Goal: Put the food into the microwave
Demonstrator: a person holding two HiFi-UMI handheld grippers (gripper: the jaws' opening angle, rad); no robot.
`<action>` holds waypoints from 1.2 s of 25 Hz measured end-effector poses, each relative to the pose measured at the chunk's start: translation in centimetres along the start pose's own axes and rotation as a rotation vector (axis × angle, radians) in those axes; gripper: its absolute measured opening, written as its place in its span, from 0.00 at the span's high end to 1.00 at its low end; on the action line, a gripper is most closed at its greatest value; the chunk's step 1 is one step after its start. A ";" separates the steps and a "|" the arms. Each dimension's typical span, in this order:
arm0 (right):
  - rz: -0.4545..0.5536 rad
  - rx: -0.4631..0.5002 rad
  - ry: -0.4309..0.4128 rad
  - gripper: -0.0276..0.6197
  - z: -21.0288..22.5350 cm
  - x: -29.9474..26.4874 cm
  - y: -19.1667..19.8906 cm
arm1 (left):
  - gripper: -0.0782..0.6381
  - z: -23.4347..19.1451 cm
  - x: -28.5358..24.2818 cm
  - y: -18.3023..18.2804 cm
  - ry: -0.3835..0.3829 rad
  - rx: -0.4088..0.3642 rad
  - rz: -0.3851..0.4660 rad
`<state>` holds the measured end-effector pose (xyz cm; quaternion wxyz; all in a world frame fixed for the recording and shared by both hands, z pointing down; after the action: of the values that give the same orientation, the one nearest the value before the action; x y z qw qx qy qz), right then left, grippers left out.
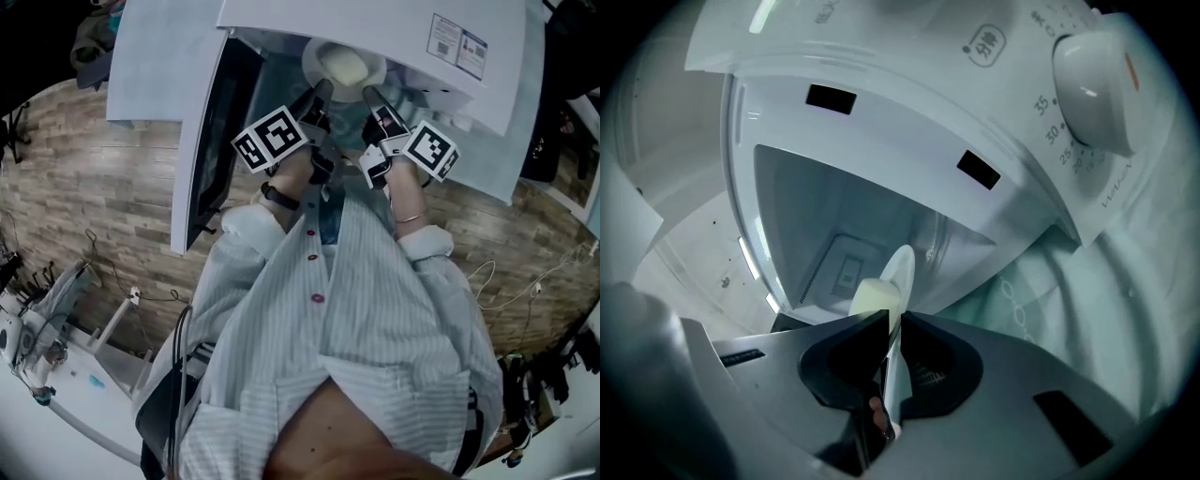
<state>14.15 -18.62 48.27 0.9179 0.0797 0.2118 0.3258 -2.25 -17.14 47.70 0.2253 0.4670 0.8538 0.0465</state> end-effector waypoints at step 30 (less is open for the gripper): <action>0.127 0.077 0.047 0.88 2.0 -4.2 -2.2 | 0.83 -2.0 -5.0 -2.4 -0.022 -0.071 0.009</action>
<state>13.30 -23.02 50.83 0.8865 0.1205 0.2404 0.3766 -2.64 -22.31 50.50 0.2509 0.4630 0.8470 0.0728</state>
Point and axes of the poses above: the fingertips, and each gripper's own axes: x backward along the fingers, z to its right, y out of its underside, the point moved 6 cm from there along x, backward along the fingers
